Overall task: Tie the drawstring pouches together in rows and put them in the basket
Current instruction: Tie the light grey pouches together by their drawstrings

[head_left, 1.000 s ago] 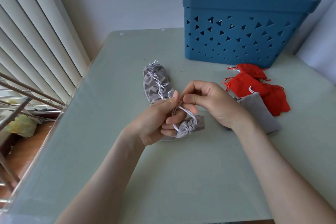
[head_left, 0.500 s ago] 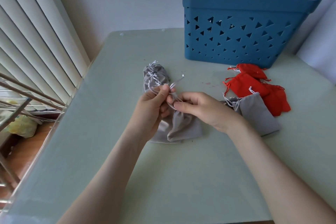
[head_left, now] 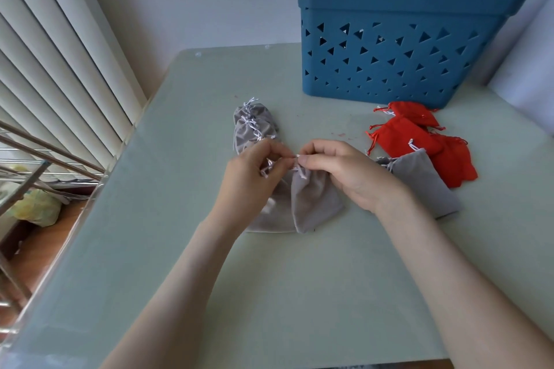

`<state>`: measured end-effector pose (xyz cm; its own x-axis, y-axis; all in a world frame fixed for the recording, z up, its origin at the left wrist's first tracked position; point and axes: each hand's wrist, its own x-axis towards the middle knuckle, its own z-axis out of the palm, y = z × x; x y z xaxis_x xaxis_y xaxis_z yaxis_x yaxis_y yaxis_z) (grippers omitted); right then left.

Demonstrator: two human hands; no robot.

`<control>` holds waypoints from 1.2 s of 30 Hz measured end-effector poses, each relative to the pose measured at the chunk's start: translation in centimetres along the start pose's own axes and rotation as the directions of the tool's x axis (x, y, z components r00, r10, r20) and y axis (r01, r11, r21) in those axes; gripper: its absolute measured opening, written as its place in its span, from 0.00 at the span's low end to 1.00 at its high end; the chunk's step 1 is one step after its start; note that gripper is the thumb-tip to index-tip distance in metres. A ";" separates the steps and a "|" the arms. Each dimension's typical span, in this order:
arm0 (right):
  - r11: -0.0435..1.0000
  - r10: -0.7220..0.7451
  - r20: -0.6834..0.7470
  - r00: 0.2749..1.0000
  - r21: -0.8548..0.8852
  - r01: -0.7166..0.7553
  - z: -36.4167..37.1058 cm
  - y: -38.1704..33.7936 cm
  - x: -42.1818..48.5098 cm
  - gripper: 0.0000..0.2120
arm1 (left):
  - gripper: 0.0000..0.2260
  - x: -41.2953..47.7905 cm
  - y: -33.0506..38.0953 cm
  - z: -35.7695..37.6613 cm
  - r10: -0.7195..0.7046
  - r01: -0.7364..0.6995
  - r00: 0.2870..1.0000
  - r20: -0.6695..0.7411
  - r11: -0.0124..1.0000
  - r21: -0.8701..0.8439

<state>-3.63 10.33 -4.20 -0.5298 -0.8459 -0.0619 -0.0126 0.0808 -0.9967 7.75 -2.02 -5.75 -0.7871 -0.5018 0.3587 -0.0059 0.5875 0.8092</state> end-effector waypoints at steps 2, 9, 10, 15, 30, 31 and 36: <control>1.000 0.005 -0.020 1.000 -0.025 -0.005 0.0 -0.1 -0.1 0.05 | 0.07 -0.1 0.0 0.4 0.057 -0.053 0.998 -0.031 0.991 0.127; 0.999 0.033 0.011 0.999 -0.018 -0.033 0.4 0.0 -0.1 0.04 | 0.04 0.1 -1.1 0.9 0.145 -0.115 0.987 -0.077 0.947 0.301; 0.998 0.054 0.003 0.999 0.014 -0.054 0.4 -0.1 -0.1 0.04 | 0.04 0.0 -1.1 1.0 0.164 -0.133 0.983 -0.082 0.946 0.296; 0.999 0.029 0.071 0.997 0.019 -0.031 0.6 0.3 0.0 0.08 | 0.05 -0.1 -0.8 1.1 0.239 -0.209 0.967 -0.087 0.942 0.263; 0.994 -0.082 -0.038 0.996 -0.082 0.079 0.5 0.6 0.5 0.07 | 0.06 0.0 -1.5 1.2 0.224 -0.189 0.972 -0.072 0.926 0.327; 0.993 -0.084 -0.064 0.994 -0.083 0.079 0.4 0.6 0.5 0.07 | 0.06 0.0 -1.5 1.2 0.228 -0.194 0.971 -0.066 0.924 0.328; 0.988 -0.102 -0.151 0.983 -0.130 0.083 0.2 0.7 0.6 0.12 | 0.10 0.2 -1.6 1.3 0.254 -0.229 0.967 -0.036 0.919 0.320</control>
<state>-3.83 9.76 -4.90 -0.6480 -0.7601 0.0490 -0.1663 0.0784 -0.9830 6.83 -2.25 -7.62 -0.7401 -0.3590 0.5687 -0.0221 0.8582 0.5129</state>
